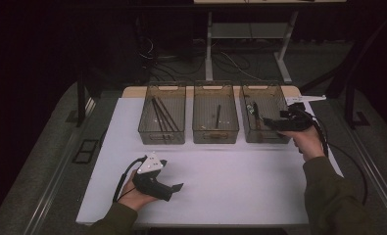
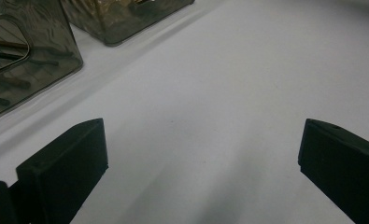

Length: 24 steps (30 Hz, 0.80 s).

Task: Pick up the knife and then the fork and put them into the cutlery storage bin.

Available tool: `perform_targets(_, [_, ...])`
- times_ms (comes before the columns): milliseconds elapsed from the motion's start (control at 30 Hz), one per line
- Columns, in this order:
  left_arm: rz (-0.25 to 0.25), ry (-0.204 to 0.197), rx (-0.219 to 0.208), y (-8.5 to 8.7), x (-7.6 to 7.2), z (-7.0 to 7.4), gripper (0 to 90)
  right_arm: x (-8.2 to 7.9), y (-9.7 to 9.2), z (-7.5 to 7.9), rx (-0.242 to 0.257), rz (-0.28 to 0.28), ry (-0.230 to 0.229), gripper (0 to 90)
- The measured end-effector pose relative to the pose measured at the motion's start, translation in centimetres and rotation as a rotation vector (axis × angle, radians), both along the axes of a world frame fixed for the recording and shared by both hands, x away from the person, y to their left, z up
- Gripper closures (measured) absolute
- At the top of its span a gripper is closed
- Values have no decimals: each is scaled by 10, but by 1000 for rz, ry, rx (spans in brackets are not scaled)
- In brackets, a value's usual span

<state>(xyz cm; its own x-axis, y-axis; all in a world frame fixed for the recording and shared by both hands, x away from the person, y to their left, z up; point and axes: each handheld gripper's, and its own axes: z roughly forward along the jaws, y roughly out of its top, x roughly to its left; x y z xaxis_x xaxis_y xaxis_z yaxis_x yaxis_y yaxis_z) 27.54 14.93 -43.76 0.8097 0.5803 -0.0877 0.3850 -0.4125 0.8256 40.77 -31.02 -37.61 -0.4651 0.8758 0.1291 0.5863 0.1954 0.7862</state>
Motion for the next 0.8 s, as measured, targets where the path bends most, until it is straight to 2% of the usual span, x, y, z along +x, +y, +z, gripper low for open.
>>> perform_targets(133, [1,2,-5,0,1,0,1,-13,6,-1,31,37,-25,158])
perform_targets(300, [2,2,-11,0,0,0,1,-34,21,-5,12,106,-63,139])
perform_targets(533, [-10,0,-4,3,-1,1,1,-64,37,-13,43,169,-110,132])
perform_targets(633, [-9,3,-7,3,-1,1,1,-77,40,-20,53,184,-111,132])
perform_targets(800, [-10,1,-10,3,-2,1,1,-92,41,-35,33,210,-96,132])
